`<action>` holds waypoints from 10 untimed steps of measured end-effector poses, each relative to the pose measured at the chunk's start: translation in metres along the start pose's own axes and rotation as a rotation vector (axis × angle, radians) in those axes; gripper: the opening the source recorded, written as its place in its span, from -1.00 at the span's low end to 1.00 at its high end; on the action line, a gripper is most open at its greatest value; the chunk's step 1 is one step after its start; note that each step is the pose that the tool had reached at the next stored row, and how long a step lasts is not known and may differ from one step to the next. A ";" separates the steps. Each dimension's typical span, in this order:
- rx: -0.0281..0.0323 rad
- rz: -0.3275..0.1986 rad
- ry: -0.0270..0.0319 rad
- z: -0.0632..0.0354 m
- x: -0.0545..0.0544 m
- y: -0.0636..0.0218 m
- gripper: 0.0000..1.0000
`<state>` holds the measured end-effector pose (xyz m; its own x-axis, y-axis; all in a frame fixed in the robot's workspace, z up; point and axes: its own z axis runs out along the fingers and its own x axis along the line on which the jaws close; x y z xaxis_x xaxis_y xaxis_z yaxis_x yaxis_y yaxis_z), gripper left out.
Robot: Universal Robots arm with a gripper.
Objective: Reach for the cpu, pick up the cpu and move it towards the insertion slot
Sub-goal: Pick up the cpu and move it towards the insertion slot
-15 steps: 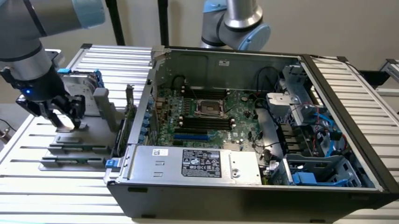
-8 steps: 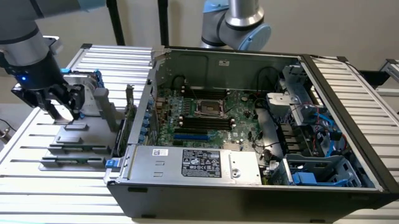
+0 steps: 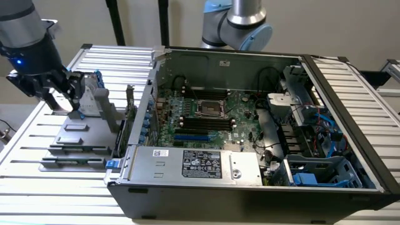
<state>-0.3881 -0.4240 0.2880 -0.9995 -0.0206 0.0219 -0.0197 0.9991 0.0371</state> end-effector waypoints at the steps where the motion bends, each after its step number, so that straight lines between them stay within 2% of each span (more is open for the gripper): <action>1: -0.0001 0.000 -0.0002 -0.0045 -0.002 0.0001 0.09; 6: -0.0001 0.000 0.0000 -0.0274 -0.012 0.0004 0.09; 10: -0.0007 0.000 0.0002 -0.0462 -0.028 0.0004 0.09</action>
<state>-0.3589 -0.4247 0.3335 -0.9995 -0.0206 0.0221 -0.0198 0.9991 0.0378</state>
